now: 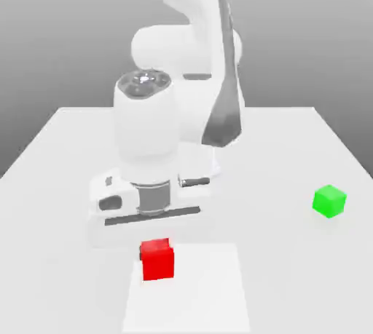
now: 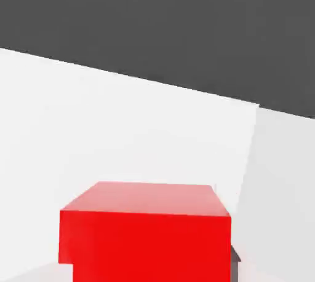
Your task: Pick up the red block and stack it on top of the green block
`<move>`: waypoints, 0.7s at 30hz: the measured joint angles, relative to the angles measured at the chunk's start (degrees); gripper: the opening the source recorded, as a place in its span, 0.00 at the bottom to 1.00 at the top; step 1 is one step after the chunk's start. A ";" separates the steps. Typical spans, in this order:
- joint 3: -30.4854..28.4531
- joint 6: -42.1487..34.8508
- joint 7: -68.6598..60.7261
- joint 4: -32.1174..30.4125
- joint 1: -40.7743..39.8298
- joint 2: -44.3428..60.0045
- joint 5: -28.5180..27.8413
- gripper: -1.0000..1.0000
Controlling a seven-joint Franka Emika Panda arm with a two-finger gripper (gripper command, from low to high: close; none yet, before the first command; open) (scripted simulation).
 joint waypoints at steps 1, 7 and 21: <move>1.27 -0.20 -2.55 -0.40 1.98 -0.60 0.17 0.00; 7.77 -1.25 -18.23 -2.84 13.37 -4.13 1.43 0.00; 19.99 -3.41 -53.43 -8.42 39.19 -12.14 3.09 0.00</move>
